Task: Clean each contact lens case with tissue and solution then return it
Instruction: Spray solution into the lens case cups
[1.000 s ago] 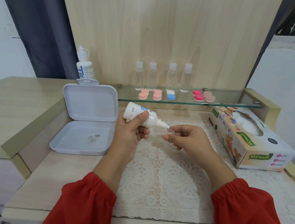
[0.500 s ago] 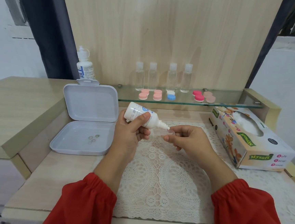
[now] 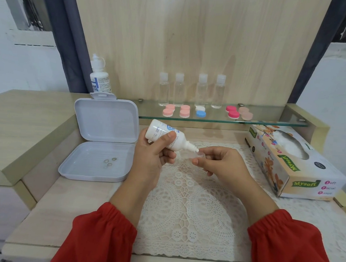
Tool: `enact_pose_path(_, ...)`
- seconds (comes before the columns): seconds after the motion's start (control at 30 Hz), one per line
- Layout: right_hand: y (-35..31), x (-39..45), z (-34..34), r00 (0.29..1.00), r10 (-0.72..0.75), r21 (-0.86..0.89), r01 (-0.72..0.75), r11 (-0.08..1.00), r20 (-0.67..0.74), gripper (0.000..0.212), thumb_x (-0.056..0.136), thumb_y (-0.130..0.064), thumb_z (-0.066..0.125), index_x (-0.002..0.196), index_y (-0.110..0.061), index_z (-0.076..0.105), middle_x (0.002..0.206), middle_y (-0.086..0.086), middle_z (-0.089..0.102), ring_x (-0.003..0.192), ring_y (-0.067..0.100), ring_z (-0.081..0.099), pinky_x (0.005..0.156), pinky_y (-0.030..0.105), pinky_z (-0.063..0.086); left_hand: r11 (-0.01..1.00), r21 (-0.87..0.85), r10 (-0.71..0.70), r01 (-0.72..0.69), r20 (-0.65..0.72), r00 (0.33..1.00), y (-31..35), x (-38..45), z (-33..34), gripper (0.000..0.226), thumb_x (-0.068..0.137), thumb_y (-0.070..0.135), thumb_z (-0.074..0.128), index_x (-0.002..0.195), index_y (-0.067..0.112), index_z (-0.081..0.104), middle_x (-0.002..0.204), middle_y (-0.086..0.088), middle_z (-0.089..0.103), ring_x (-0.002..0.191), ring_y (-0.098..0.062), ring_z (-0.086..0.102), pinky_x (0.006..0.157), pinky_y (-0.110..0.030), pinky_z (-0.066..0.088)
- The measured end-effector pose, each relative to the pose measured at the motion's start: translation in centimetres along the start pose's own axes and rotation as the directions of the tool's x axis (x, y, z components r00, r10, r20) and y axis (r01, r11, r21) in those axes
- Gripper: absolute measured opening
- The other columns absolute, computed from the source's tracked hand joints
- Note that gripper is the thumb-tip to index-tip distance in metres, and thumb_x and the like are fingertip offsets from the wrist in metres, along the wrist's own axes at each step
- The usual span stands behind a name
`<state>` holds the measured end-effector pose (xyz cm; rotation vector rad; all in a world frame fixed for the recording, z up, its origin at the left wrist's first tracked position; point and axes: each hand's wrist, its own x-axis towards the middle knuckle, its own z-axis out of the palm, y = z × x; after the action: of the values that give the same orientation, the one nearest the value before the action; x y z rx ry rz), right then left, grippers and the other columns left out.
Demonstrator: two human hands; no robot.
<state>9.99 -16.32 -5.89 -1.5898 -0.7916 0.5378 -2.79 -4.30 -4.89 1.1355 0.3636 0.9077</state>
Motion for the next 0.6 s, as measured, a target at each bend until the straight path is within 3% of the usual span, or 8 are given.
enact_pose_path(0.6,0.13,0.09,-0.09,1.0,-0.017,-0.005,0.017,1.0,0.0,0.027,0.07,-0.012,0.084,0.093,-0.013,0.072,0.071,0.01,0.055,0.055,0.009,0.052,0.052,0.02,0.048,1.0,0.016,0.003,-0.003,0.003,1.0,-0.01,0.05,0.05,0.048,0.068,0.027,0.074,0.106,0.007,0.052,0.076,-0.012,0.065,0.049,-0.015,0.055,0.044,-0.025,0.047)
